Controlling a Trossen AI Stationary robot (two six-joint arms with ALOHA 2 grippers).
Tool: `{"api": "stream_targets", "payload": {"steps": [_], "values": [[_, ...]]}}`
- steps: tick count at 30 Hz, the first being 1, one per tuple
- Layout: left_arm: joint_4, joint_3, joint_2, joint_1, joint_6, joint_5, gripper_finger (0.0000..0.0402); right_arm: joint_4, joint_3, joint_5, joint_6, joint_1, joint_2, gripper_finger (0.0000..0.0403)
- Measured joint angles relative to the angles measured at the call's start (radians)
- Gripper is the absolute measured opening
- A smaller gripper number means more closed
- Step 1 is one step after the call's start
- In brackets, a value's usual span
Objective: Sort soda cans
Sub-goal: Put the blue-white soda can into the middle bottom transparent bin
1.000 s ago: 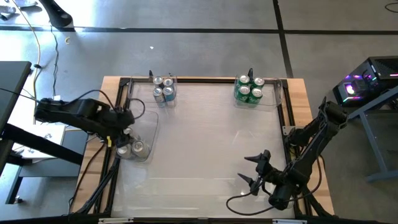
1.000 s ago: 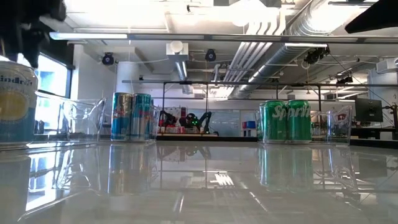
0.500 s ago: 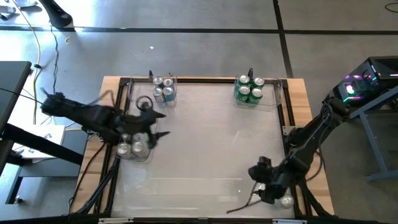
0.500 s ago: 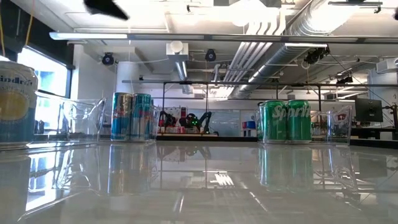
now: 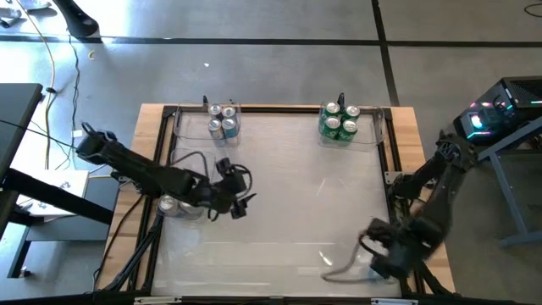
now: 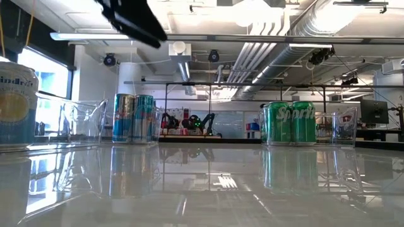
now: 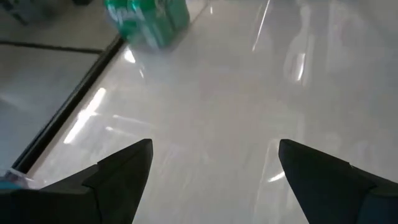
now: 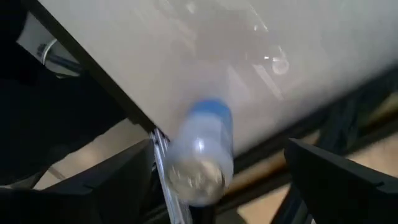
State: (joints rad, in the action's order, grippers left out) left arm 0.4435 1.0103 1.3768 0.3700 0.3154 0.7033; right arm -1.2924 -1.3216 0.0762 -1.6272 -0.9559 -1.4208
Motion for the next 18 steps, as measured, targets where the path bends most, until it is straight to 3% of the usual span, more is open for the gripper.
{"api": "stream_targets", "payload": {"steps": [8,18], "values": [[0.027,0.0,0.076,0.0,0.005,-0.001,0.0344,0.109,0.09,-0.054,-0.367,-0.177,-0.001,0.0355],[0.034,0.0,0.079,-0.001,0.005,0.042,0.0344,0.178,0.118,-0.103,-0.348,-0.204,-0.038,0.0355]]}}
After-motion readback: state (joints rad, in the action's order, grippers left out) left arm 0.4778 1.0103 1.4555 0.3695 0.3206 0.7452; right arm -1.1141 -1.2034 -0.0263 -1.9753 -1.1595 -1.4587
